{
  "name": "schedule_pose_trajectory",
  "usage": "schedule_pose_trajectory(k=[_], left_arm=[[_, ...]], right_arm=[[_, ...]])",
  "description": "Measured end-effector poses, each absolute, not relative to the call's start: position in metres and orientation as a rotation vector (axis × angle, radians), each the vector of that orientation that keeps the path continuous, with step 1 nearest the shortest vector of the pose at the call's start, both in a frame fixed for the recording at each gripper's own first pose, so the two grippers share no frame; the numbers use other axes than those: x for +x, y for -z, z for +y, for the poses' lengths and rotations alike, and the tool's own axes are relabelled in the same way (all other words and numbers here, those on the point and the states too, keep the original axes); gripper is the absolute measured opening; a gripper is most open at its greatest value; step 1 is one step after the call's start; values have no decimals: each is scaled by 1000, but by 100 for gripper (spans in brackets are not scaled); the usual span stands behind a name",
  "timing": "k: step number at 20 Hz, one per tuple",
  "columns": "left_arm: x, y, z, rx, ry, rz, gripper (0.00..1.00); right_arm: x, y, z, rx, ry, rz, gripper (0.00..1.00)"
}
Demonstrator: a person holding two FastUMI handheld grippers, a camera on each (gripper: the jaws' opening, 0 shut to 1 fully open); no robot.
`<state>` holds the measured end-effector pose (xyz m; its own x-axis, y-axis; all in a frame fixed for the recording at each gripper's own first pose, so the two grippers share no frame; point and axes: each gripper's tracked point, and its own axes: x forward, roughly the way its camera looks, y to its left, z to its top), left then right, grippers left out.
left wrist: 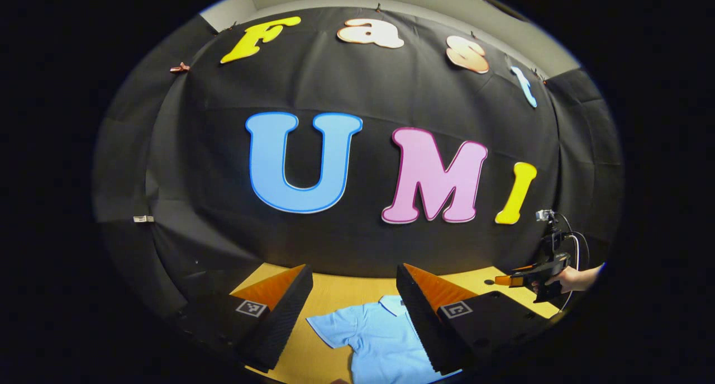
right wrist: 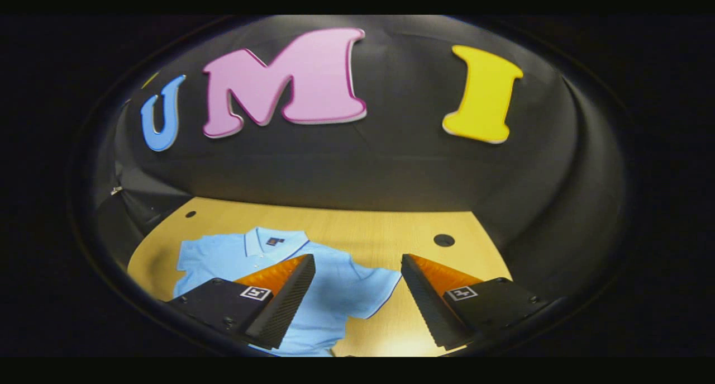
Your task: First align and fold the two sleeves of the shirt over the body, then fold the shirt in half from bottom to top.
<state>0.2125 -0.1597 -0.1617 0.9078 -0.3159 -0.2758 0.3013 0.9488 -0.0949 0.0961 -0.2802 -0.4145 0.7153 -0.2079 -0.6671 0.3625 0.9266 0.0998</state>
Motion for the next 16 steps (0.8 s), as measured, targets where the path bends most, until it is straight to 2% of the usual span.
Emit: schedule_pose_trajectory(k=[4, 5, 6, 11, 13, 14, 16], left_arm=[[224, 166, -169, -63, 283, 302, 96], [226, 167, -173, -63, 285, 305, 96], [229, 169, -175, -52, 287, 310, 96], [236, 181, -180, -14, 270, 336, 96], [235, 185, -190, -3, 288, 345, 96], [235, 187, -196, 2, 298, 350, 96], [231, 182, -206, -6, 325, 342, 96]], right_arm=[[103, 484, -304, 363, 355, 812, 99], [103, 499, -309, 372, 372, 840, 94], [101, 514, -314, 374, 386, 869, 99], [82, 571, -299, 429, 376, 1035, 98], [77, 578, -295, 278, 330, 1085, 93], [87, 580, -288, 286, 295, 1061, 92], [84, 571, -289, 317, 315, 1059, 65]])
